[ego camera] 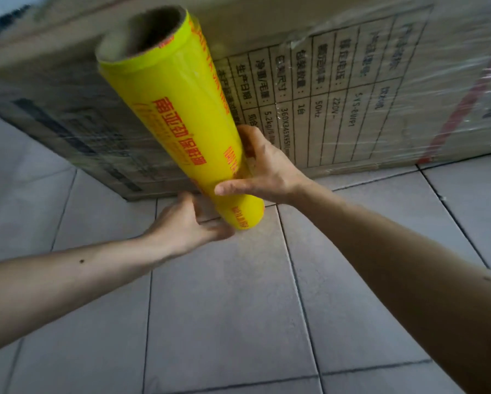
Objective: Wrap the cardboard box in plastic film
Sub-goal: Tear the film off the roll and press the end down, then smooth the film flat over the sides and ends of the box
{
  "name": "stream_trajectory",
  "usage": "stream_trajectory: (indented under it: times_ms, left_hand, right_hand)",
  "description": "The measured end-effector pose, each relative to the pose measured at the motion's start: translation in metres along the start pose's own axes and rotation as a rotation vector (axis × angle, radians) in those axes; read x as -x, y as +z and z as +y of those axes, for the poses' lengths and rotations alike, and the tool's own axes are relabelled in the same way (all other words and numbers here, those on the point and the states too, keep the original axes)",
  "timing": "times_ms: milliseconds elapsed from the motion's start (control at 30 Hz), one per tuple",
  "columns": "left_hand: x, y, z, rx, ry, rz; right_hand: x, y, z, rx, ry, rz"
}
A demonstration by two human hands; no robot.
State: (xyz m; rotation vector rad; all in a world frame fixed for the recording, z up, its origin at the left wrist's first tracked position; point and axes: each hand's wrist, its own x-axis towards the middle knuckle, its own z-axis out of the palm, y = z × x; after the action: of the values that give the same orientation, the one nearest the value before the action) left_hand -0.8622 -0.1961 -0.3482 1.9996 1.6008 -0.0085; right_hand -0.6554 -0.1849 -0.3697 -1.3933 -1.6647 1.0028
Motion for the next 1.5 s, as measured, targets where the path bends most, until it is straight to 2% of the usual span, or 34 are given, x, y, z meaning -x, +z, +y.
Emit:
stream_trajectory:
  times_ms: [133,267,333,467,567,733,867,967,1033,1167,1267,1333,1433,1500]
  left_hand:
    - [-0.003,-0.010,0.006,0.297,-0.018,-0.042]
    - [0.030,-0.015,-0.008,0.446,0.002,-0.107]
    - [0.045,-0.019,-0.011,0.409,0.031,-0.118]
    - [0.102,-0.026,-0.043,0.438,0.005,-0.152]
    - [0.130,-0.026,-0.058,0.402,-0.026,-0.154]
    - [0.140,-0.009,-0.068,0.339,-0.075,-0.097]
    - [0.148,-0.002,-0.068,0.186,-0.085,-0.036]
    - [0.151,0.001,-0.074,0.257,-0.122,-0.006]
    - [0.151,-0.003,-0.067,0.261,-0.129,-0.010]
    - [0.167,-0.003,-0.038,0.090,-0.211,-0.144]
    - [0.173,0.012,0.014,-0.035,-0.138,-0.327]
    - [0.144,0.023,0.066,-0.048,-0.045,-0.203]
    - [0.074,0.006,0.147,-0.012,0.154,0.422]
    - [0.022,-0.021,0.181,-0.211,0.278,0.748]
  right_hand:
    - [0.004,0.009,-0.008,0.098,0.104,0.030]
    - [0.029,0.032,-0.039,0.086,0.137,0.066]
    - [0.041,0.042,-0.043,0.054,0.153,0.089]
    - [0.075,0.093,-0.069,-0.011,0.208,0.027]
    - [0.093,0.118,-0.082,0.023,0.191,0.019]
    - [0.103,0.128,-0.098,0.078,0.142,0.001]
    - [0.108,0.132,-0.102,0.087,0.114,-0.055]
    - [0.109,0.134,-0.098,0.062,0.099,-0.061]
    - [0.105,0.125,-0.094,0.069,0.087,-0.136]
    - [0.096,0.067,-0.074,0.424,-0.112,-0.380]
    - [0.087,-0.009,-0.041,0.887,-0.291,-0.377]
    - [0.074,-0.068,-0.013,1.298,-0.522,-0.323]
    - [0.049,-0.131,0.013,1.698,-0.772,-0.193]
    - [0.030,-0.153,0.016,1.842,-0.848,-0.109]
